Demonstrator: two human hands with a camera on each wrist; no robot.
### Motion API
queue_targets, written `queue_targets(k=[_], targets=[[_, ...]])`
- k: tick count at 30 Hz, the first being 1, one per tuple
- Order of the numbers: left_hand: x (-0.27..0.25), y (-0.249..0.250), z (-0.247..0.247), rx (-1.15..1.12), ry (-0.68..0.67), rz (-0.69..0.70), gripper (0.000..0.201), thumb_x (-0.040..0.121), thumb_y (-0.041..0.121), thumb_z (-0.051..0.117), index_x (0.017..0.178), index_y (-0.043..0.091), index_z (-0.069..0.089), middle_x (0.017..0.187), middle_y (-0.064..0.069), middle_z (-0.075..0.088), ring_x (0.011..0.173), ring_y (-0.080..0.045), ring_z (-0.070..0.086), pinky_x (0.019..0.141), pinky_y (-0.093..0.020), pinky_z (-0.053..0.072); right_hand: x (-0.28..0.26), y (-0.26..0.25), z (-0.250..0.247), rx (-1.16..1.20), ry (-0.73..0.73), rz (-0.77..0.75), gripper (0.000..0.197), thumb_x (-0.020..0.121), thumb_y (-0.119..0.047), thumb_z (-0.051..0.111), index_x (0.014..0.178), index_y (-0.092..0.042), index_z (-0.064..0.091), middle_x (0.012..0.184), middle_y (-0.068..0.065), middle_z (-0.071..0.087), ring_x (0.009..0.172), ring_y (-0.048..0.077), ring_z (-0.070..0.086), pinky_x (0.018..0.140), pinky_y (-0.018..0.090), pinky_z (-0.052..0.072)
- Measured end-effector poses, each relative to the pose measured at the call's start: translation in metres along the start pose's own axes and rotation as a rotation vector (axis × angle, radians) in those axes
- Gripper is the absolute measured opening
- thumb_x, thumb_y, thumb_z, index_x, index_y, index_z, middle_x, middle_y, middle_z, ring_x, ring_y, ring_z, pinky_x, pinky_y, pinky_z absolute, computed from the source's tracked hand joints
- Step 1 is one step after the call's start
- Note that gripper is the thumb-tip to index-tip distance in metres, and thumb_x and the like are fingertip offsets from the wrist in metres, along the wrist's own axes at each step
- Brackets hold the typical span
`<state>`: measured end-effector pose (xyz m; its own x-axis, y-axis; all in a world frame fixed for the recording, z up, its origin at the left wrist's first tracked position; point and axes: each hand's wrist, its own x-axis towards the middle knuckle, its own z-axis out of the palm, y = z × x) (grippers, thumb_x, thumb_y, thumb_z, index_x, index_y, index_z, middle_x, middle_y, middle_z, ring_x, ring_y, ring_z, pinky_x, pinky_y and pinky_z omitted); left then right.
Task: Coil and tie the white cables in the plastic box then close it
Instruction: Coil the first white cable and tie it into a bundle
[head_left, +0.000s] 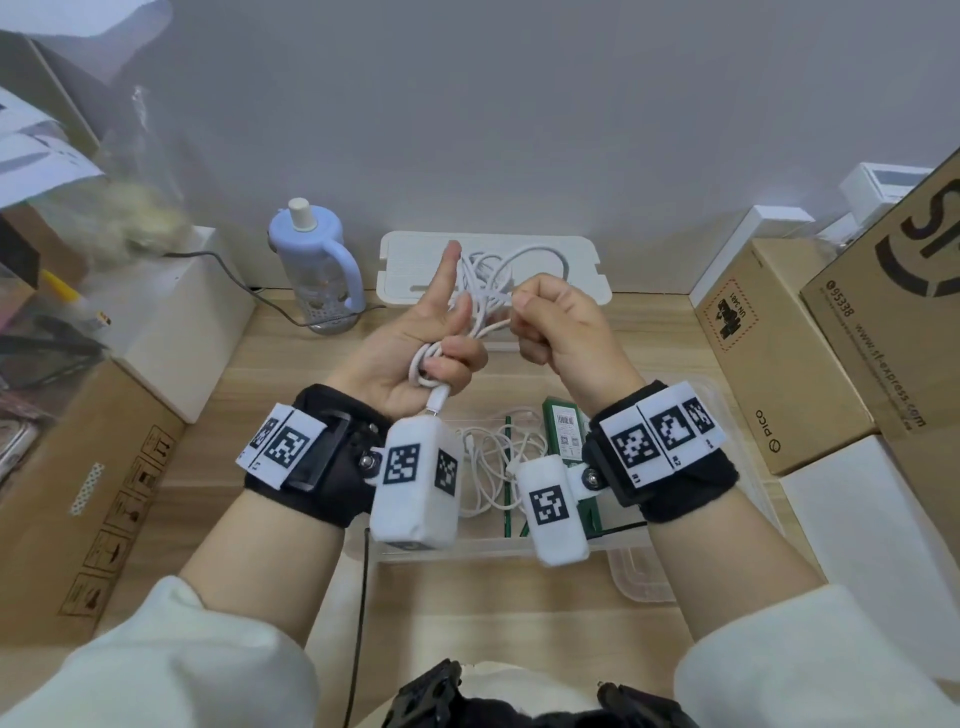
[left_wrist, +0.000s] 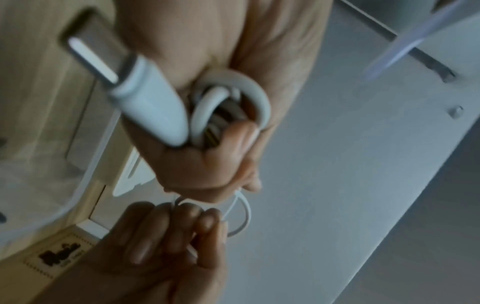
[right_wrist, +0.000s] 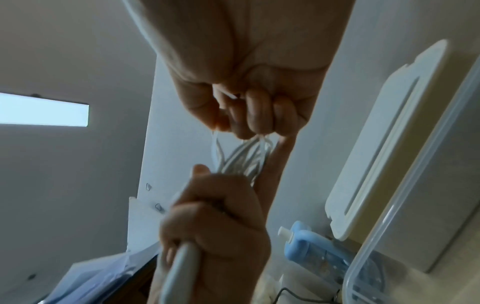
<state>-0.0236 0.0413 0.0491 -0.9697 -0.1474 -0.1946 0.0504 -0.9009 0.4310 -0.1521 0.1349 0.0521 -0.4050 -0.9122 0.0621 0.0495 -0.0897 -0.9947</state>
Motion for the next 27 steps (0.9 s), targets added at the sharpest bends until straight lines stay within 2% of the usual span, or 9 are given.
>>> queue_targets(k=[2, 7, 11, 14, 17, 21, 22, 24, 27], targets=[[0.001, 0.0, -0.001, -0.087, -0.045, 0.036, 0.074, 0.069, 0.005, 0.073, 0.123, 0.051, 0.05, 0.08, 0.009, 0.039, 0.048, -0.005, 0.045, 0.034, -0.009, 0.033, 0.0, -0.001, 0.002, -0.081, -0.013, -0.025, 0.028, 0.092, -0.005, 0.04, 0.066, -0.014, 0.042, 0.048, -0.012, 0.04, 0.041, 0.0, 0.029, 0.042, 0.013, 0.024], [0.006, -0.008, 0.007, 0.109, 0.12, 0.221, 0.036, 0.084, 0.014, 0.045, 0.106, 0.032, 0.067, 0.076, 0.004, 0.046, 0.045, -0.002, 0.042, 0.033, -0.008, 0.032, -0.002, -0.002, 0.004, -0.216, -0.015, -0.053, 0.027, 0.092, -0.005, 0.039, 0.067, -0.015, 0.041, 0.058, 0.0, 0.034, 0.041, -0.001, 0.032, 0.044, 0.011, 0.028], [0.008, -0.012, 0.008, 0.482, 0.265, 0.294, 0.018, 0.094, 0.013, 0.042, 0.1, 0.016, 0.059, 0.081, -0.002, 0.047, 0.043, -0.004, 0.04, 0.035, -0.01, 0.026, -0.004, -0.007, 0.005, -0.362, 0.018, -0.095, 0.02, 0.086, -0.016, 0.047, 0.066, -0.016, 0.044, 0.054, -0.015, 0.045, 0.046, -0.003, 0.04, 0.051, 0.009, 0.032], [0.01, -0.014, 0.01, 0.57, 0.287, 0.301, 0.013, 0.096, 0.018, 0.039, 0.089, 0.015, 0.05, 0.075, -0.003, 0.043, 0.04, -0.004, 0.039, 0.034, -0.01, 0.025, -0.009, -0.01, 0.006, -0.628, 0.077, -0.156, 0.017, 0.091, -0.019, 0.051, 0.074, -0.013, 0.053, 0.058, -0.005, 0.047, 0.058, 0.009, 0.042, 0.06, 0.029, 0.037], [0.01, -0.015, 0.011, 0.604, 0.293, 0.3, 0.018, 0.094, 0.024, 0.04, 0.081, 0.014, 0.046, 0.072, -0.003, 0.041, 0.04, -0.004, 0.038, 0.034, -0.011, 0.023, -0.013, -0.012, 0.008, -0.771, 0.114, -0.209, 0.014, 0.09, -0.024, 0.052, 0.078, -0.017, 0.054, 0.049, -0.008, 0.037, 0.052, 0.012, 0.037, 0.056, 0.033, 0.037], [0.009, -0.012, 0.011, 0.629, 0.319, 0.305, 0.024, 0.097, 0.022, 0.038, 0.081, 0.011, 0.052, 0.062, 0.006, 0.055, 0.04, -0.004, 0.038, 0.033, -0.011, 0.023, -0.017, -0.013, 0.009, -0.536, 0.091, -0.258, 0.012, 0.092, -0.04, 0.046, 0.095, -0.028, 0.044, 0.061, -0.002, 0.056, 0.058, 0.013, 0.051, 0.063, 0.035, 0.045], [0.008, -0.01, 0.011, 0.624, 0.325, 0.308, 0.025, 0.098, 0.021, 0.037, 0.081, 0.011, 0.053, 0.061, 0.009, 0.058, 0.04, -0.003, 0.038, 0.033, -0.01, 0.024, -0.018, -0.013, 0.008, -0.41, 0.072, -0.261, 0.021, 0.09, -0.045, 0.038, 0.099, -0.027, 0.04, 0.064, -0.007, 0.06, 0.058, 0.004, 0.053, 0.062, 0.025, 0.045], [0.007, -0.008, 0.011, 0.616, 0.322, 0.312, 0.027, 0.098, 0.02, 0.036, 0.08, 0.011, 0.053, 0.061, 0.012, 0.061, 0.04, -0.003, 0.037, 0.032, -0.01, 0.024, -0.019, -0.014, 0.007, -0.193, 0.022, -0.273, 0.035, 0.082, -0.047, 0.025, 0.1, -0.019, 0.038, 0.054, -0.015, 0.052, 0.047, -0.002, 0.045, 0.053, 0.01, 0.035], [0.004, -0.007, 0.013, 0.618, 0.298, 0.311, 0.026, 0.099, 0.019, 0.033, 0.079, 0.012, 0.049, 0.059, 0.013, 0.062, 0.04, -0.001, 0.037, 0.033, -0.009, 0.022, -0.014, -0.01, 0.007, -0.098, -0.026, -0.297, 0.044, 0.074, -0.062, 0.027, 0.095, -0.025, 0.039, 0.052, -0.014, 0.035, 0.045, 0.001, 0.027, 0.044, 0.019, 0.024]])
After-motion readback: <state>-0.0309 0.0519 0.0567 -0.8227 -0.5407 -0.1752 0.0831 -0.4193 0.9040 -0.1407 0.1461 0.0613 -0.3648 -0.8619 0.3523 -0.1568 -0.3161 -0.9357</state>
